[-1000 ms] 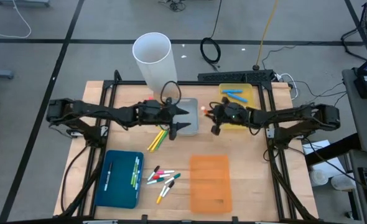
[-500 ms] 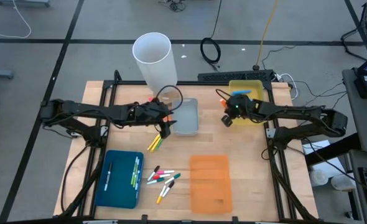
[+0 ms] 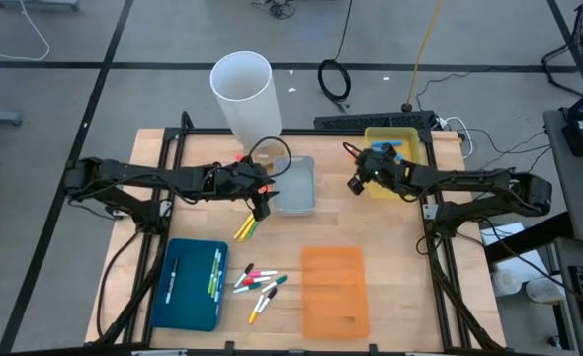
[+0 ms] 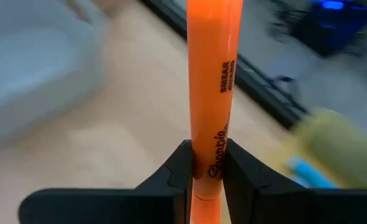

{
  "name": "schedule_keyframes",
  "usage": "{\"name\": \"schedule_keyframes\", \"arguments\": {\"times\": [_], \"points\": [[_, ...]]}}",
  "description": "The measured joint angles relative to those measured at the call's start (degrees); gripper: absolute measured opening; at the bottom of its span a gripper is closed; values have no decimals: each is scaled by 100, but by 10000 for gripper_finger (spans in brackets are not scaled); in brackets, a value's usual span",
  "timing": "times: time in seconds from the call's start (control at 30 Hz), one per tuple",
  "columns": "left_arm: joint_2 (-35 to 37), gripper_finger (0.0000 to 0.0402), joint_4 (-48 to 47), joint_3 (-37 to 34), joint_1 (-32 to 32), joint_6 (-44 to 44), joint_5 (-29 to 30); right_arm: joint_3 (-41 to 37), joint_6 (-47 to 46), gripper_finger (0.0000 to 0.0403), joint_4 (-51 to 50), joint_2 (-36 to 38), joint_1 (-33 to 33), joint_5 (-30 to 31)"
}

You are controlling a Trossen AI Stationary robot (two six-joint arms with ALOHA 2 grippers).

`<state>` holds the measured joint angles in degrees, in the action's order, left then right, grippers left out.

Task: Pick & Place Markers
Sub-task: Put the bottom large orange highlighter pen in the yellow bin

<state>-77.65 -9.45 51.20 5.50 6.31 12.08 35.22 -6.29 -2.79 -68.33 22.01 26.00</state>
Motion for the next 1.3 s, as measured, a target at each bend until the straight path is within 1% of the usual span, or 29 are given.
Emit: {"name": "schedule_keyframes", "arguments": {"times": [0.1, 0.2, 0.33, 0.4, 0.43, 0.57, 0.63, 0.77, 0.83, 0.97, 1.03, 1.13, 1.3], "points": [[0, 160, -165, 0, -2, 46, 0, 0, -129, 47, -335, 62, 6, 666], [0, 163, -264, 0, 0, 171, 4, 2, -279, 47, -713, 237, 7, 879], [0, 178, -377, 0, 0, 182, 99, 3, -581, 47, -1307, 553, 11, 1240], [0, 185, -422, 0, 2, 182, 107, 7, -884, 47, -1778, 695, 67, 1259], [0, 189, -429, 0, 2, 184, 107, 7, -1037, 47, -2037, 741, 122, 1145], [0, 199, -428, 0, 2, 168, 109, -13, -1481, 47, -2711, 737, 459, 234], [0, 200, -439, 0, 2, 169, 109, -131, -1541, 47, -2628, 670, 572, -118], [0, 196, -485, 0, 4, 192, 106, -351, -1355, 47, -2176, 511, 772, -1064], [0, 195, -484, 0, 4, 200, 105, -374, -1253, 47, -1943, 451, 805, -1167], [0, 200, -522, 0, 4, 301, 105, -374, -1138, 47, -1772, 396, 815, -1129], [0, 202, -580, 0, 4, 318, 103, -374, -1126, 57, -1765, 396, 815, -1115], [0, 202, -692, 0, 4, 349, 102, -374, -1152, 87, -1761, 395, 815, -1115], [0, 213, -951, 0, 4, 784, 116, -376, -1120, 152, -1744, 439, 815, -1114]]}}
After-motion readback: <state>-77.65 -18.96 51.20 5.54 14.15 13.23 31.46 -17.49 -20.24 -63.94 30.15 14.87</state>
